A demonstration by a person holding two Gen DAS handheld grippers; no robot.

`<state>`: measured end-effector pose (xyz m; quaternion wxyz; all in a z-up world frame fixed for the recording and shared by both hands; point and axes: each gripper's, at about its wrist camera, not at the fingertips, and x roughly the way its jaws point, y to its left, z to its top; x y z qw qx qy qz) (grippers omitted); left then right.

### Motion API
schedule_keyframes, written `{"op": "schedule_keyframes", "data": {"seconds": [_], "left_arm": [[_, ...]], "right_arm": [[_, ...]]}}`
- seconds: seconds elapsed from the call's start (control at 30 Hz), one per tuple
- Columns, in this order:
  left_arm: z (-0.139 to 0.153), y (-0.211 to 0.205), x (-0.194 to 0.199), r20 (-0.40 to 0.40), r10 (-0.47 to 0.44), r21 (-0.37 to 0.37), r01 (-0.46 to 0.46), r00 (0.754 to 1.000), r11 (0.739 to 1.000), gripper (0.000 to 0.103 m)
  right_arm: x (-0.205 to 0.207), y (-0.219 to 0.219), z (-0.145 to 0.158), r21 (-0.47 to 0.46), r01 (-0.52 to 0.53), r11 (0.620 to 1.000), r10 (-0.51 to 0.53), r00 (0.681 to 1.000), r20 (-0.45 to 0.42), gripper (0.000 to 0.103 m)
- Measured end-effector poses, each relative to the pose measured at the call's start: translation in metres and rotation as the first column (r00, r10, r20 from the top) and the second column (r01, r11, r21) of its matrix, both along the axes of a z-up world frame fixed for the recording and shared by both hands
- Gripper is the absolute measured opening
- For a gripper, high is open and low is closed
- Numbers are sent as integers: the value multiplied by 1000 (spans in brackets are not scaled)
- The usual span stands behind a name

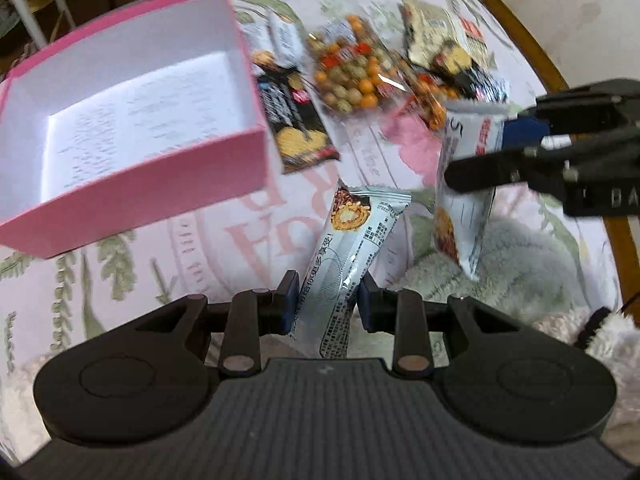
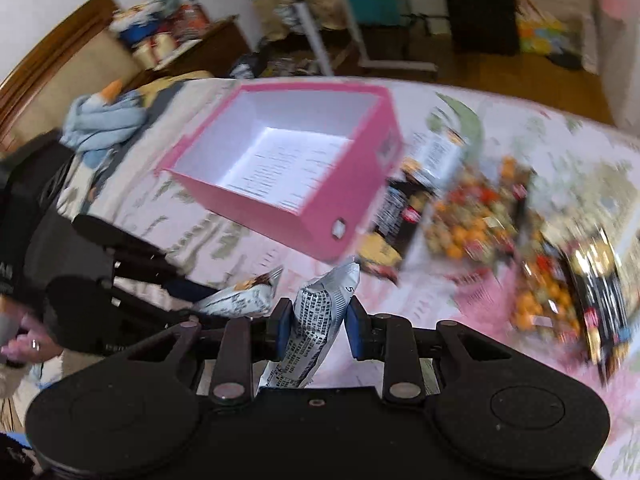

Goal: Organize snacks
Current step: 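Carry both white bars over the pink box with both tools, then open both tools to drop the white bars into the pink box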

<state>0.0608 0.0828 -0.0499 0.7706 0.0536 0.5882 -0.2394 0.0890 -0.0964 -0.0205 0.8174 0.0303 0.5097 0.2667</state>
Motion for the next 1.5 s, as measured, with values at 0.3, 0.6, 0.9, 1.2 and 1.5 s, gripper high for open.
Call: {"op": "schedule_keyframes", "data": {"seconds": [0.3, 0.6, 0.9, 1.2, 1.5], "left_arm": [[38, 54, 35, 100, 173, -147, -157, 980, 976, 30], [19, 89, 107, 168, 353, -253, -305, 921, 918, 29], [-75, 120, 183, -59, 515, -330, -503, 855, 798, 29], [-100, 109, 191, -62, 529, -265, -525, 846, 809, 38], [-43, 100, 147, 182, 438, -303, -374, 880, 877, 49]], "right_arm": [[52, 43, 32, 61, -118, 991, 106, 979, 177, 33], [133, 98, 2, -111, -204, 973, 225, 947, 229, 33], [198, 133, -61, -285, -220, 933, 268, 952, 145, 33], [192, 130, -71, -369, -152, 917, 245, 944, 220, 42], [131, 71, -16, -128, -19, 992, 61, 942, 330, 51]]}}
